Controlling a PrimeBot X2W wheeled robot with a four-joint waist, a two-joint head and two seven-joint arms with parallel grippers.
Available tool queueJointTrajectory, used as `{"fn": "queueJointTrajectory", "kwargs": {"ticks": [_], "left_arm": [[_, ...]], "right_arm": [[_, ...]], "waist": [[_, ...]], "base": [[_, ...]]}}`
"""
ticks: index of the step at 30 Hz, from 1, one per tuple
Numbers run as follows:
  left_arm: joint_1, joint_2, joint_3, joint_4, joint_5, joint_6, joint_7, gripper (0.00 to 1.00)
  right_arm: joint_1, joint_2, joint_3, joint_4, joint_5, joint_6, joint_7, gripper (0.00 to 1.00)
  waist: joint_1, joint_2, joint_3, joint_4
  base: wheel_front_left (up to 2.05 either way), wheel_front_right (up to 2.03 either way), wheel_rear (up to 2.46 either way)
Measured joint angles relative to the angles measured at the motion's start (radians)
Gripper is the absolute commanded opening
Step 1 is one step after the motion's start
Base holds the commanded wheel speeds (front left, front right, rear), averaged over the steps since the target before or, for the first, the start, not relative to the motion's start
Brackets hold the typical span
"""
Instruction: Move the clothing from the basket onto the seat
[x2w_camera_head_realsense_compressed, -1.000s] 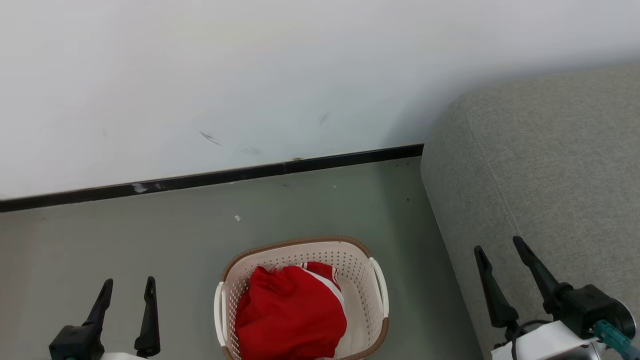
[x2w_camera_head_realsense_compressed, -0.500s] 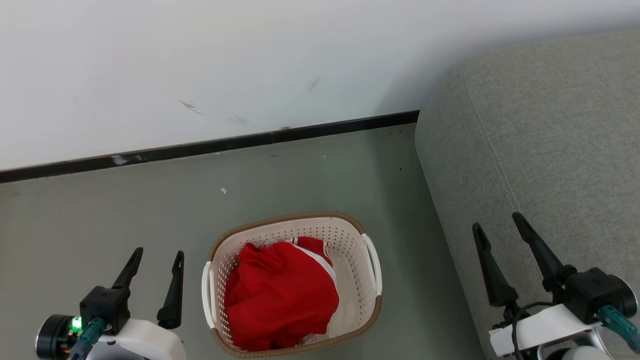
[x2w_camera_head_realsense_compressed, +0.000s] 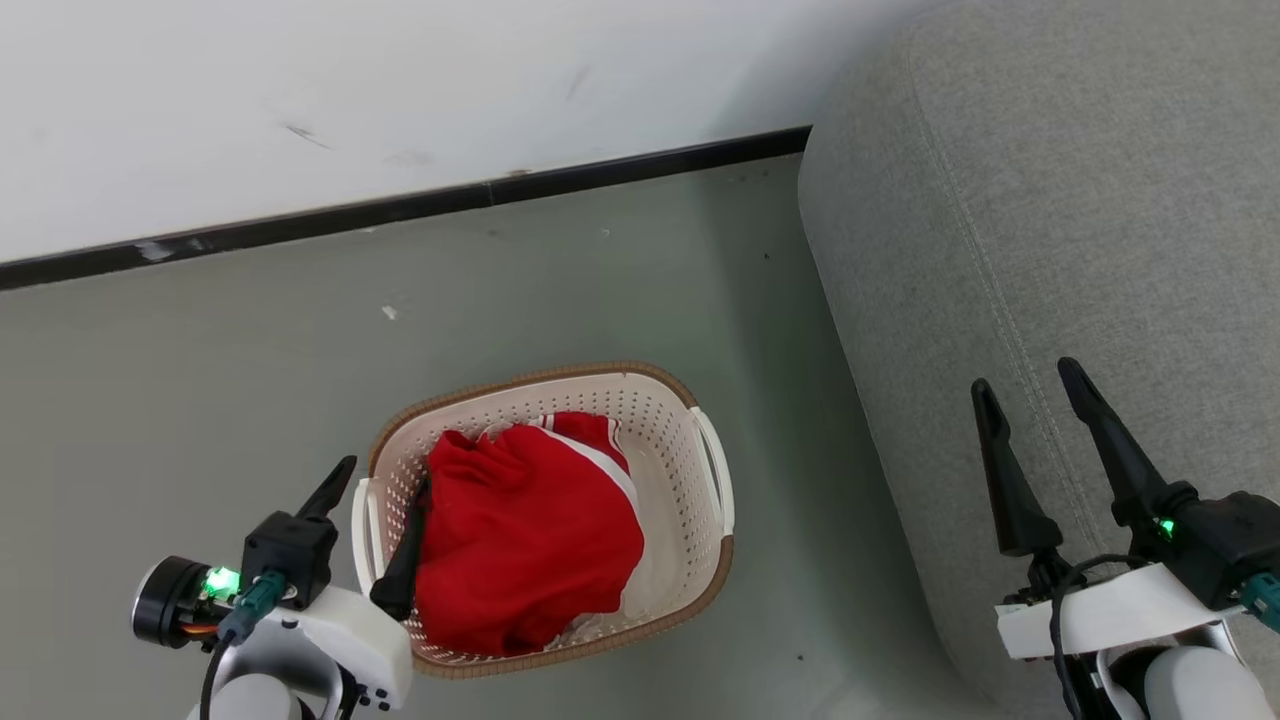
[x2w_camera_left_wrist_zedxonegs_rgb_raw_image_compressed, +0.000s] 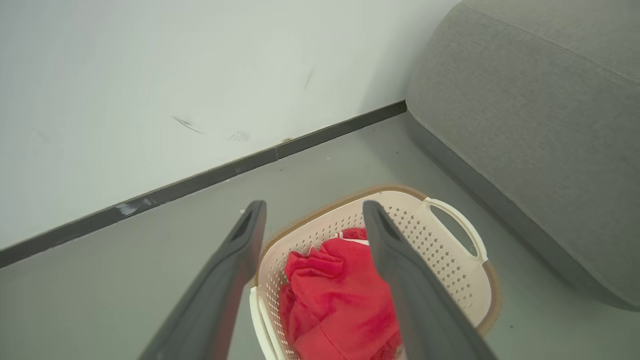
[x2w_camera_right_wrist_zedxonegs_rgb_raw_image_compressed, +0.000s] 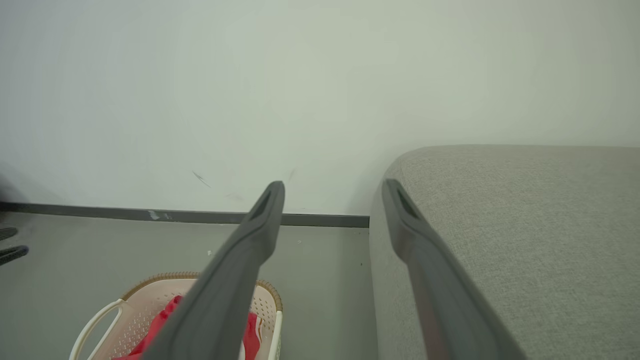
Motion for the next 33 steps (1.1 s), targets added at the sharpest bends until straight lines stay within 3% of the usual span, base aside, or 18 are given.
{"fn": "queueJointTrajectory", "kwargs": {"ticks": [16, 33], "left_arm": [[-0.107, 0.008, -0.099, 0.143, 0.084, -0.053, 0.034, 1.00], [-0.229, 0.016, -0.137, 0.289, 0.150, -0.058, 0.053, 1.00]], "right_arm": [[-0.092, 0.000, -0.002, -0.043, 0.043, 0.000, 0.000, 1.00], [-0.181, 0.000, 0.025, -0.053, 0.087, 0.000, 0.000, 1.00]], "waist": [[0.0000, 0.0000, 0.151, -0.062], [0.0000, -0.0001, 0.301, -0.124]], "base": [[0.00, 0.00, 0.00], [0.00, 0.00, 0.00]]}}
